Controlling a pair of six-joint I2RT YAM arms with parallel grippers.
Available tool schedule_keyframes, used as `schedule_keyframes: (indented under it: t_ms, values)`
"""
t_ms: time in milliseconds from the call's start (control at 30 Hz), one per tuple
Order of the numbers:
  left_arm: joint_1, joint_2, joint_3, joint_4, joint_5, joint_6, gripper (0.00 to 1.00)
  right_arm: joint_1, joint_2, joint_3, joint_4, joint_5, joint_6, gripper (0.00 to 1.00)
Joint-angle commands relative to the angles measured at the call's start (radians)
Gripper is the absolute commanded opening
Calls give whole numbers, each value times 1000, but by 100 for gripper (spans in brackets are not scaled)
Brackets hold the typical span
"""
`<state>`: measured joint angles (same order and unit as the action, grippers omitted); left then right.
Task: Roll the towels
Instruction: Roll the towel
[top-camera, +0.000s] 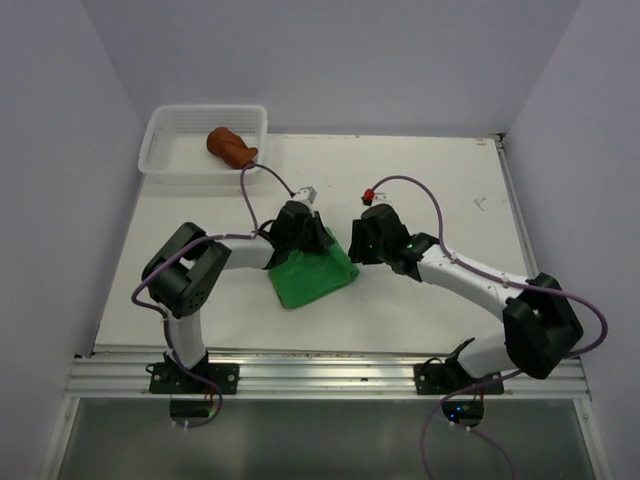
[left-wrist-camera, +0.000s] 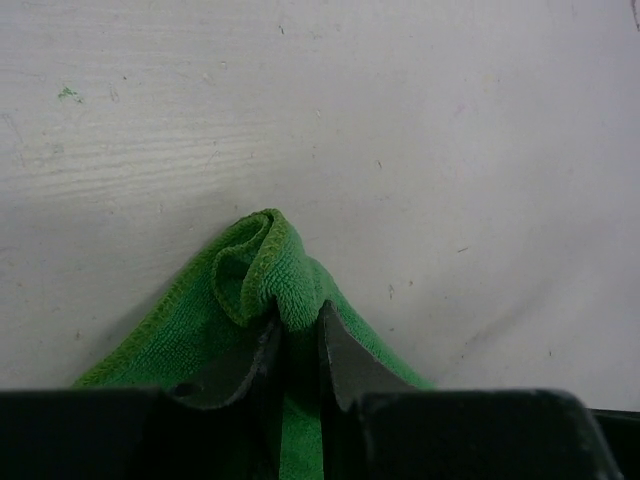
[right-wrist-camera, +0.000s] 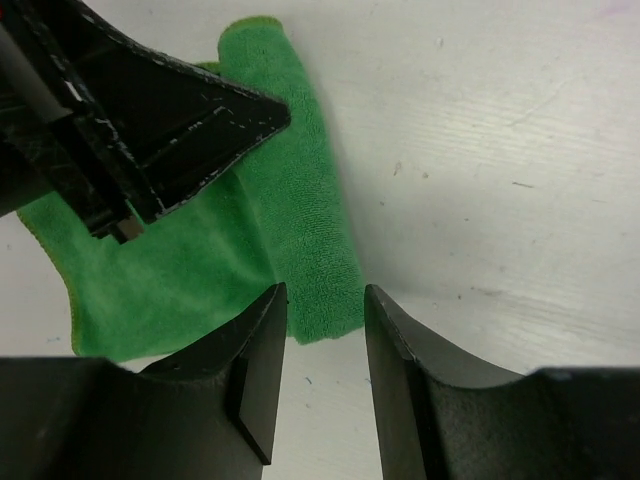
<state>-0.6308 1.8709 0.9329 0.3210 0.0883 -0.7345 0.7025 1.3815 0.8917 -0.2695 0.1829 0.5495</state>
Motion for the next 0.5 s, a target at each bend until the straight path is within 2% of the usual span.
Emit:
schedule_keyframes:
  t_ms: [0, 167, 467]
  values:
    - [-9, -33, -32, -11, -42, -9, 0, -26, 82, 24, 76, -210, 59, 41]
    - [-10, -53, -49, -10, -61, -14, 0, -70, 178, 41, 113, -278, 92, 43]
    - [-12, -81, -65, -5, -79, -17, 0, -86, 226, 24, 127, -316, 73, 48]
